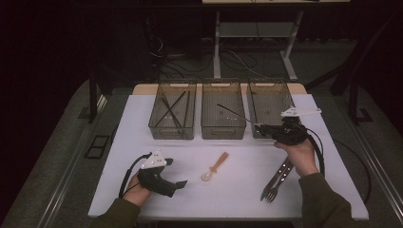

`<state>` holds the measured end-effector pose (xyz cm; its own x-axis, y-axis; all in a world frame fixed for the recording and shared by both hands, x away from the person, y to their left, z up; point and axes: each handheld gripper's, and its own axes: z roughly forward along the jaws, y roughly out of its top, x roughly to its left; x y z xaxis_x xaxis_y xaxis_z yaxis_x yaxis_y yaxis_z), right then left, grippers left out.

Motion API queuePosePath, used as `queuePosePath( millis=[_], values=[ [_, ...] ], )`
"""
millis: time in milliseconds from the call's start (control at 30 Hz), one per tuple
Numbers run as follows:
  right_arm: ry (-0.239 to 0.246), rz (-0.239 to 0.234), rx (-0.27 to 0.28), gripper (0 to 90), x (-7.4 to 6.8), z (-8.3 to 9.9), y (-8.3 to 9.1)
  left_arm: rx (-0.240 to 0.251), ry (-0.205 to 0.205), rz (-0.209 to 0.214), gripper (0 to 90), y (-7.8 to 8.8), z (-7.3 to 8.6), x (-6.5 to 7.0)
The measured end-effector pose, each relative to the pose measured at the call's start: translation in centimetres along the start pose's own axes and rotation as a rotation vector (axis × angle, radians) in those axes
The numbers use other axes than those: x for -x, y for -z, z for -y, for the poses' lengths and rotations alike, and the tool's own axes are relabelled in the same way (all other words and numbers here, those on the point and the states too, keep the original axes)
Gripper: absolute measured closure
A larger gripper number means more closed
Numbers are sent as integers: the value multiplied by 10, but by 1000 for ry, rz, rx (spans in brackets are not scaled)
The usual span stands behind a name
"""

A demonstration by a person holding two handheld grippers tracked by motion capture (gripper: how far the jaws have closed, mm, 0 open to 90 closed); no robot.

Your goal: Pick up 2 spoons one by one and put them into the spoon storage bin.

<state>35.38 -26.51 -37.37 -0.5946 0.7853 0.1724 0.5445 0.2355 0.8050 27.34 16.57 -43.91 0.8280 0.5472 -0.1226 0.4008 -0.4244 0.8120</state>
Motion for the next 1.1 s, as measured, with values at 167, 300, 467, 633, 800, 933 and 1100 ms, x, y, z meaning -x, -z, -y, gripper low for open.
queuePosePath(
  millis=[167, 300, 467, 633, 800, 933, 1100],
  values=[
    [5, -2, 8, 871, -3, -7, -7, 3, 2, 1, 29, 0, 0, 0],
    [-7, -4, 11, 870, -6, -13, -16, 10, 9, 2, 29, 0, 0, 1],
    [-29, 9, 32, 870, -10, -23, -31, 11, 12, 1, 29, 0, 0, 1],
    [-30, 32, 31, 870, -11, -32, -48, 13, 11, 4, 29, 1, 0, 1],
    [-21, 46, -7, 870, -12, -39, -66, 14, 11, 7, 29, 0, 0, 2],
    [-9, 52, -37, 869, -16, -40, -76, 13, 9, 8, 33, 0, 0, 2],
    [-5, 65, -61, 867, -18, -38, -84, 13, 9, 9, 36, 0, 0, 2]
  ],
)
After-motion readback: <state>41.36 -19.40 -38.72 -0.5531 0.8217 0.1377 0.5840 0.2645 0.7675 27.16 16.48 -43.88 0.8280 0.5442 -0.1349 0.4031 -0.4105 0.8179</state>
